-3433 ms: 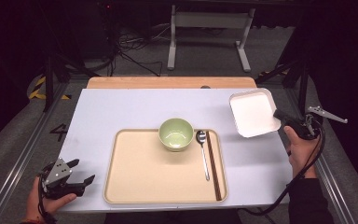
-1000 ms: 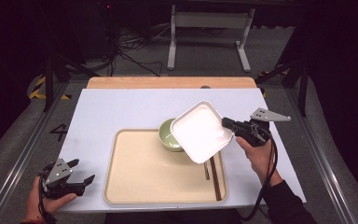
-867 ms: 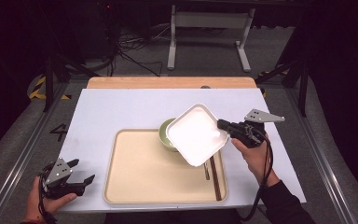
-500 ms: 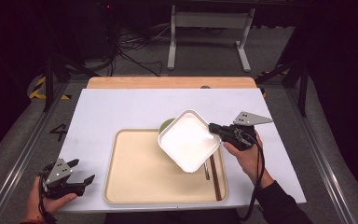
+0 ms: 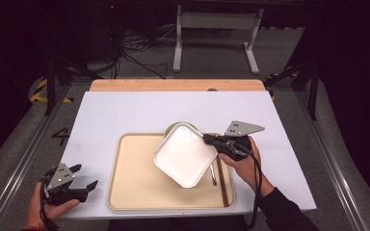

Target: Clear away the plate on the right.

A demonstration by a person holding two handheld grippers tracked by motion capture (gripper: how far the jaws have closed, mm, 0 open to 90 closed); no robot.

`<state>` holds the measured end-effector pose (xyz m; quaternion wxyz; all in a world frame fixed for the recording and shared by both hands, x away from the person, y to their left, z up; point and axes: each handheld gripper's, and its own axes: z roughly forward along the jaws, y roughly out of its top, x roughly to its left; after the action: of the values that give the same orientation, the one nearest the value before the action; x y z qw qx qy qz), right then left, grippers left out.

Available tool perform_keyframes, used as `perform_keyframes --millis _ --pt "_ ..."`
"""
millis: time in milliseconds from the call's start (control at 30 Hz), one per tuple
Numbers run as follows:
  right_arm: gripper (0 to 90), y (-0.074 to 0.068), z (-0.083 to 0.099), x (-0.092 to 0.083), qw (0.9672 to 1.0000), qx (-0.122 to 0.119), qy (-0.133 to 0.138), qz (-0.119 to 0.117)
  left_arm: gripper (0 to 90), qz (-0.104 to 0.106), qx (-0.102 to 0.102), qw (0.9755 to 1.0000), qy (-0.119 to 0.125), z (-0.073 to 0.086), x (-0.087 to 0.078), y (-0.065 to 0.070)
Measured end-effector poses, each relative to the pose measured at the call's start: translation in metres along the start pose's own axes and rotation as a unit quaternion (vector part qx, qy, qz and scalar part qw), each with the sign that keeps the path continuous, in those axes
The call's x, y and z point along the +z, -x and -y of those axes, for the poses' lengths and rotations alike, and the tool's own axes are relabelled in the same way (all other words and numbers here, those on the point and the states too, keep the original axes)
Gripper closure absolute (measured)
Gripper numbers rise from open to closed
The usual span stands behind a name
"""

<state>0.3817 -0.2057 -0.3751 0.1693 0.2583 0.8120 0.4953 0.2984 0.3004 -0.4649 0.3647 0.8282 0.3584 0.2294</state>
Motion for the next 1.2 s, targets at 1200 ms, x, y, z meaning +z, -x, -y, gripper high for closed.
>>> perform_keyframes --millis 1200 --pt "89.2 -0.041 0.003 0.051 0.9937 -0.076 -0.058 -0.058 19.4 0.000 -0.002 1.0000 -0.003 0.000 0.000 0.000"
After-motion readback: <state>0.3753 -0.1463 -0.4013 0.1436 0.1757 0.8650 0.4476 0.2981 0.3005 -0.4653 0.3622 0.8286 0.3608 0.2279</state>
